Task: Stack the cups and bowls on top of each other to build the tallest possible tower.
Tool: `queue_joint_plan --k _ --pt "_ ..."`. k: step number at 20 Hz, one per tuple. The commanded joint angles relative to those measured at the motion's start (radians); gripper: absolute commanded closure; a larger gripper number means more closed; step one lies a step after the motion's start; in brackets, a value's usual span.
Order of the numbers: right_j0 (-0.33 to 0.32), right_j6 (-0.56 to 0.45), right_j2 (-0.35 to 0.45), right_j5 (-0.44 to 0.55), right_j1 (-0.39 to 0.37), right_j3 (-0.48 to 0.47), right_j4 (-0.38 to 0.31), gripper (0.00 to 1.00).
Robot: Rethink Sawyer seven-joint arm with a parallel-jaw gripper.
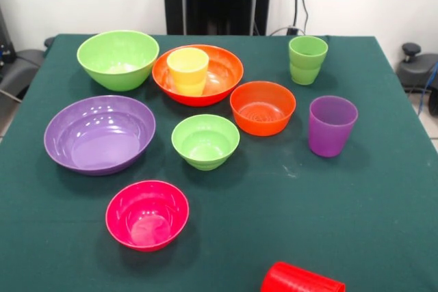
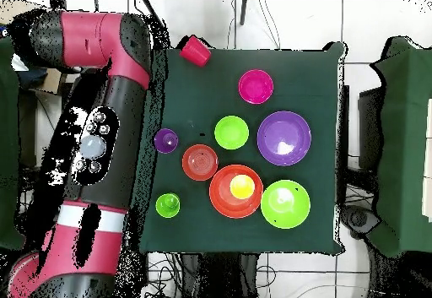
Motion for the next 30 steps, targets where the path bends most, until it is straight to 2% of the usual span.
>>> queue_joint_plan --k 1,11,18,25,30 --pt "0.041 -0.262 0.209 0.002 -0.163 0.269 -0.13 0.0" --pt "0.055 -0.24 0.29 -0.099 -0.245 0.408 -0.214 0.0" --pt "0.066 -0.218 0.336 -0.115 -0.317 0.495 -0.262 0.0" --pt "0.063 -0.207 0.402 -0.172 -0.422 0.654 -0.281 0.0" --pt "0.055 -0.199 0.431 -0.202 -0.477 0.73 -0.309 0.0"
